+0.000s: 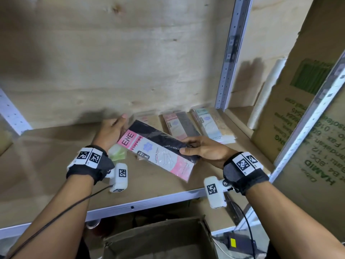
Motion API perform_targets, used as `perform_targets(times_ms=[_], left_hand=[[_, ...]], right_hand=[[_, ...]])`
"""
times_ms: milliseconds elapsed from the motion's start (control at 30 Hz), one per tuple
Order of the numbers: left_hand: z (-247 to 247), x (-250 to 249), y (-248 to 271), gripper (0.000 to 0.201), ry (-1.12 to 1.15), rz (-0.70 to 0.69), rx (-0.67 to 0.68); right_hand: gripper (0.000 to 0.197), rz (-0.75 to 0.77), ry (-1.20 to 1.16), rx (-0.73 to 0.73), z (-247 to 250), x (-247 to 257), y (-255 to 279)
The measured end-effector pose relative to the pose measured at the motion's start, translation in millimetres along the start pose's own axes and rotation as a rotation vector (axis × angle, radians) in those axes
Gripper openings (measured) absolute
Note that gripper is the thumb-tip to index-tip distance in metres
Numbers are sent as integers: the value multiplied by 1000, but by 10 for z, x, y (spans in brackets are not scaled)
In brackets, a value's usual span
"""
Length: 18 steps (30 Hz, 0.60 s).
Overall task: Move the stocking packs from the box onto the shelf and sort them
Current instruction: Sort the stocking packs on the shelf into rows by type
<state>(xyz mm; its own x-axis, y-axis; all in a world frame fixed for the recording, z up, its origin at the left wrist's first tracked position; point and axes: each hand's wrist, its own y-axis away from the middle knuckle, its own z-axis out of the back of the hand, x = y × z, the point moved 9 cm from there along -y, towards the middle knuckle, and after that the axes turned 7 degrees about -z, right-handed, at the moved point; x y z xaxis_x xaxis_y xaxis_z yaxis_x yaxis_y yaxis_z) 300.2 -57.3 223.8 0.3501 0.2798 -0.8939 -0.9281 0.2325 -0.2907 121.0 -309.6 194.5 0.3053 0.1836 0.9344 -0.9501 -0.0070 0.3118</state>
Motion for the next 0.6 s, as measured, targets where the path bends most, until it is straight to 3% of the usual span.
perform_targets(times_ms=[200,367,500,600], left_hand=[[-62,-67,131,61,45,7,48],[-122,-160,286,37,324,163,67],[-195,-349,387,47,460,146,183],[-199,-296,388,40,494,207,149]], right_hand=[[21,10,-101,-78,117,-46,42],[3,80,-116,-45,111,48,48],[4,144,-113,-62,168,144,44],[6,157,-106,-63,140,175,9]])
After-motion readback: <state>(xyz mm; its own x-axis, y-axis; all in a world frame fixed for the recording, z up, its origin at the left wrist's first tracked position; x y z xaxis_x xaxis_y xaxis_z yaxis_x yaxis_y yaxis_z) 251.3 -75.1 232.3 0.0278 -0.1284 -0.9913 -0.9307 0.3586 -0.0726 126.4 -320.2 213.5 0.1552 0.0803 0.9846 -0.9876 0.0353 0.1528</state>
